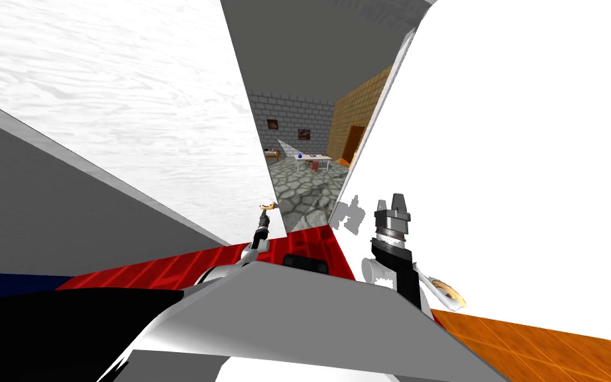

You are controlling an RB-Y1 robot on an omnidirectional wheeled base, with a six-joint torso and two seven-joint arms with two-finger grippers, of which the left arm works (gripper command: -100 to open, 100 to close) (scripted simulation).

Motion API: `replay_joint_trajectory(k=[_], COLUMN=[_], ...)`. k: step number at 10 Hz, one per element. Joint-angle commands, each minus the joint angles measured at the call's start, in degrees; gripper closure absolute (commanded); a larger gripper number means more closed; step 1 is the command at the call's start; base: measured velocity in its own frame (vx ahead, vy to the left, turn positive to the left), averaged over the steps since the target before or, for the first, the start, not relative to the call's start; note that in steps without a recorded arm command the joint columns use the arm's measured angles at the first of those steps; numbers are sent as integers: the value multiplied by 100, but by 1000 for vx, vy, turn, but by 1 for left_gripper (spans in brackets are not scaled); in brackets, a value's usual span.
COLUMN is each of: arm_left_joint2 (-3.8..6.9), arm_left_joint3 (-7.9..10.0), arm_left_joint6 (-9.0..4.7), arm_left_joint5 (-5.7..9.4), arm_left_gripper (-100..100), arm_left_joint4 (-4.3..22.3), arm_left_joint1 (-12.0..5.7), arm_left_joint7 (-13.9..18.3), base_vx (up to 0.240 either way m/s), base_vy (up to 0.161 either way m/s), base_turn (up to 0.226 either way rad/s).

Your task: Pull the door open

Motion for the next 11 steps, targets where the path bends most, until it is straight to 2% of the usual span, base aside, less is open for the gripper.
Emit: replay_joint_trajectory(k=[1, 5, 7, 8, 9, 11], arm_left_joint2=[131, 427, 427, 413, 413, 413], arm_left_joint3=[41, 128, 128, 127, 127, 127], arm_left_joint6=[-102, -239, -239, -196, -196, -196], arm_left_joint5=[35, 110, 110, 108, 108, 108], arm_left_gripper=[-100, -100, -100, -100, 100, 100], arm_left_joint4=[97, 181, 181, 112, 112, 112], arm_left_joint1=[74, 297, 297, 323, 323, 323], arm_left_joint7=[120, 405, 405, 395, 395, 395], base_vx=[134, 199, 79, 7, 0, -8], base_vy=[-5, 23, 24, 4, 0, -1], base_turn=[-129, -117, -11, 1, 0, 0])
